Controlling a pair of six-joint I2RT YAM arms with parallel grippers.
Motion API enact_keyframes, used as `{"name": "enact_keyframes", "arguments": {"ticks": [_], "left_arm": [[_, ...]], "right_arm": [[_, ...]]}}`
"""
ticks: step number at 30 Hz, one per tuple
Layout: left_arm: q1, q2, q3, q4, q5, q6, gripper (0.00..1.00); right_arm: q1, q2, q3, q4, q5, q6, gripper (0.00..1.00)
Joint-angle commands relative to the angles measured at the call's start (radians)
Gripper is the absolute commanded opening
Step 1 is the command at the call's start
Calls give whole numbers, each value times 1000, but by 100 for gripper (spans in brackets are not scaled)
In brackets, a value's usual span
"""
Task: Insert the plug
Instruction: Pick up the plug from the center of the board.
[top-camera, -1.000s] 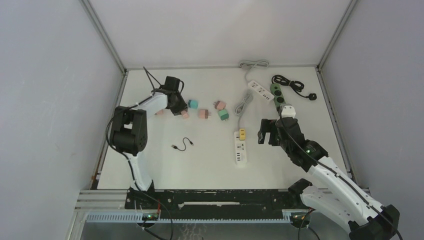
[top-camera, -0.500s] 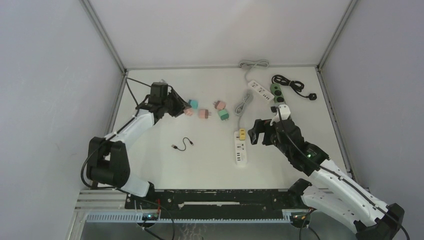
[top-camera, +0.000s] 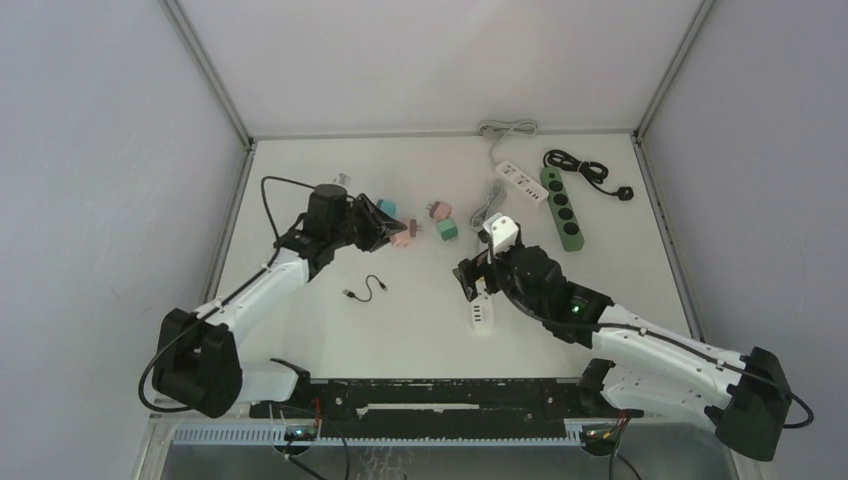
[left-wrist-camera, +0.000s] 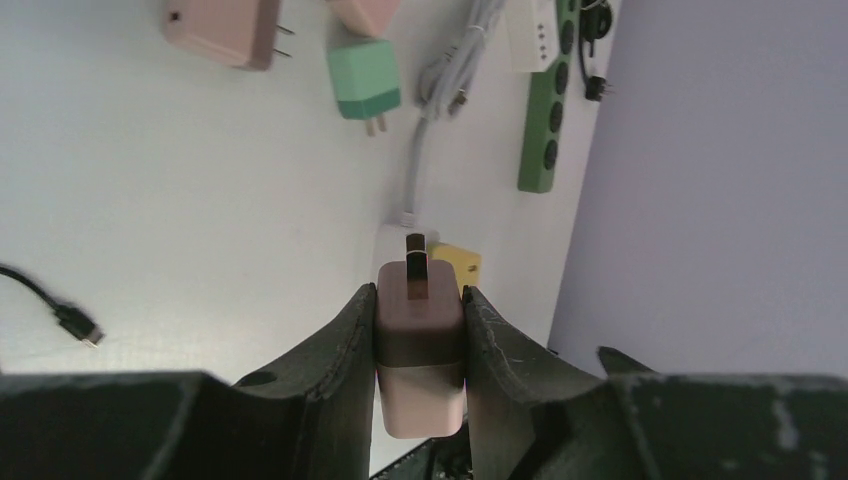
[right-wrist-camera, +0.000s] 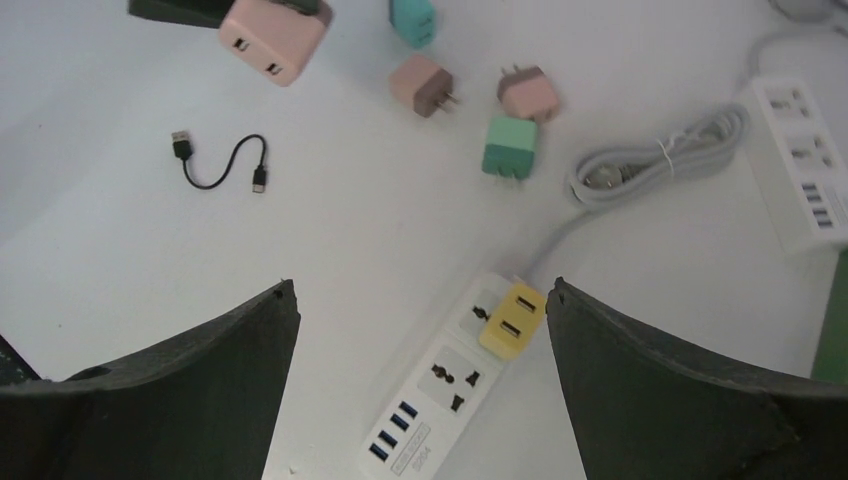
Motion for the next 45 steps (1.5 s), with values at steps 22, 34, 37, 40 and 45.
{"name": "enact_keyframes", "arguments": {"ticks": [22, 34, 37, 40, 45], "left_arm": [[-201, -255, -72, 38, -88, -313, 16], [-245, -311, -75, -11, -169, -366, 16], [-253, -311, -74, -6, -173, -376, 16], [-264, -311, -74, -2, -184, -385, 16], [-278, -314, -81, 13, -192, -400, 15]], "right_arm": [[221, 186, -89, 663, -48, -847, 81], [232, 242, -89, 726, -96, -1022, 64], [232, 264, -89, 745, -92, -1052, 60], [232, 283, -88, 775, -91, -1077, 59], [232, 325, -82, 811, -86, -1122, 55]]}}
